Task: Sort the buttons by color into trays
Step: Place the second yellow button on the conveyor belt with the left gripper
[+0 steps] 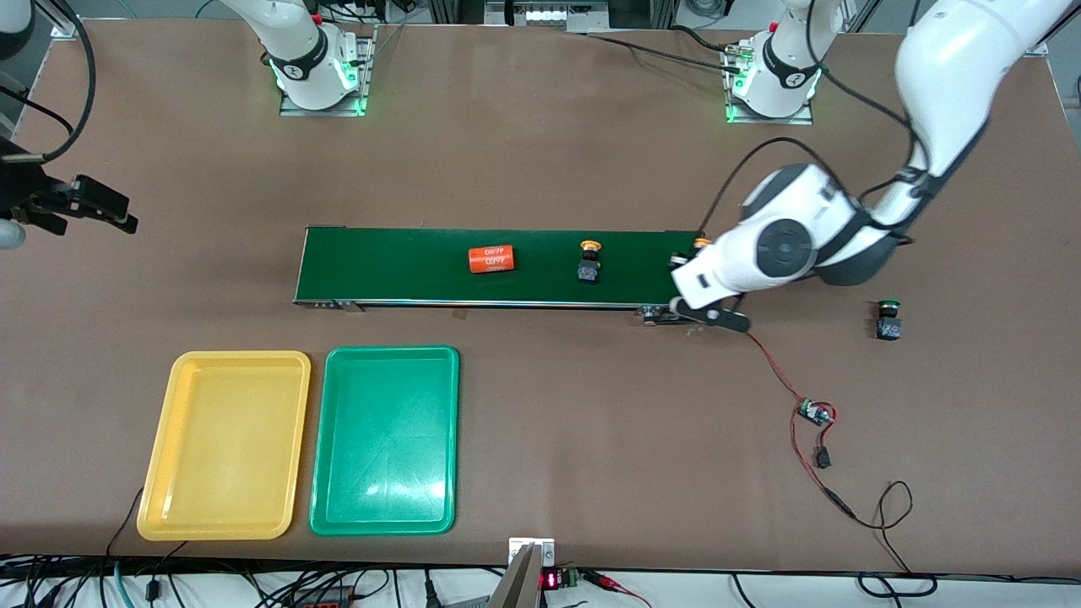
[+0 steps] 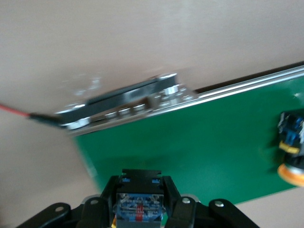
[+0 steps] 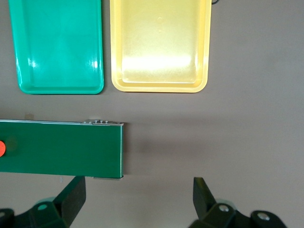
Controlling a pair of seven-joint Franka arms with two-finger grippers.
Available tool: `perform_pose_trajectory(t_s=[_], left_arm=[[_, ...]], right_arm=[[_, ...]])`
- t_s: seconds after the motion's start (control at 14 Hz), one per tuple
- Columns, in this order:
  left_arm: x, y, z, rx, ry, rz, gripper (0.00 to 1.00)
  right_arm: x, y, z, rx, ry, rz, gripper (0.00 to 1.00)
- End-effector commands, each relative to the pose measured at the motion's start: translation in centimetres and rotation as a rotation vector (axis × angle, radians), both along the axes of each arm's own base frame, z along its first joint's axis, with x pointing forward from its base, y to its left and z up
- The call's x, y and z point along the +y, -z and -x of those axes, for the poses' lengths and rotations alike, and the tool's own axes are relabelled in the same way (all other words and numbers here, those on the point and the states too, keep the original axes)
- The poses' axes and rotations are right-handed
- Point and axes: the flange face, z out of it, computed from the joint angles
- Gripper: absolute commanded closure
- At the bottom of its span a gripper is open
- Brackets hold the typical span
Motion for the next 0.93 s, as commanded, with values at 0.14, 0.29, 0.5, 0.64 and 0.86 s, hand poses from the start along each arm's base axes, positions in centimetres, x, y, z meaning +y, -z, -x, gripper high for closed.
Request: perform_pose_trajectory(t_s=[0.14,0.29,0.5,0.64,0.86], left_arm=[[-3.2,2.7,0.7,-0.003,-0.043,-0.043,0.71],[-2.4,2.8,0.4,-0.001,-0.054,-0.050,0.00],[-2.3,0.0,0.2,-0.023,-0.053,-0.083,0.00],[-1.6,-3.3,-1.1,-0.044,-0.055,-0.119,0.00],[0.7,-9.0,-4.1,-0.024,-0.090,-0.184,0.00]], right_arm=[[-2.5,0.0,0.6,-0.029,0.045,0.000,0.00],[-2.6,0.3,1.3,-0.032,0.035,0.013,0.00],[-2.0,0.2,1.4,-0.025,0.021,0.035,0.00],[-0.9,0.1,1.4,-0.023,0.009,0.032,0.00],[1.4,-0.4,1.4,-0.014,-0.031,0.031,0.00]])
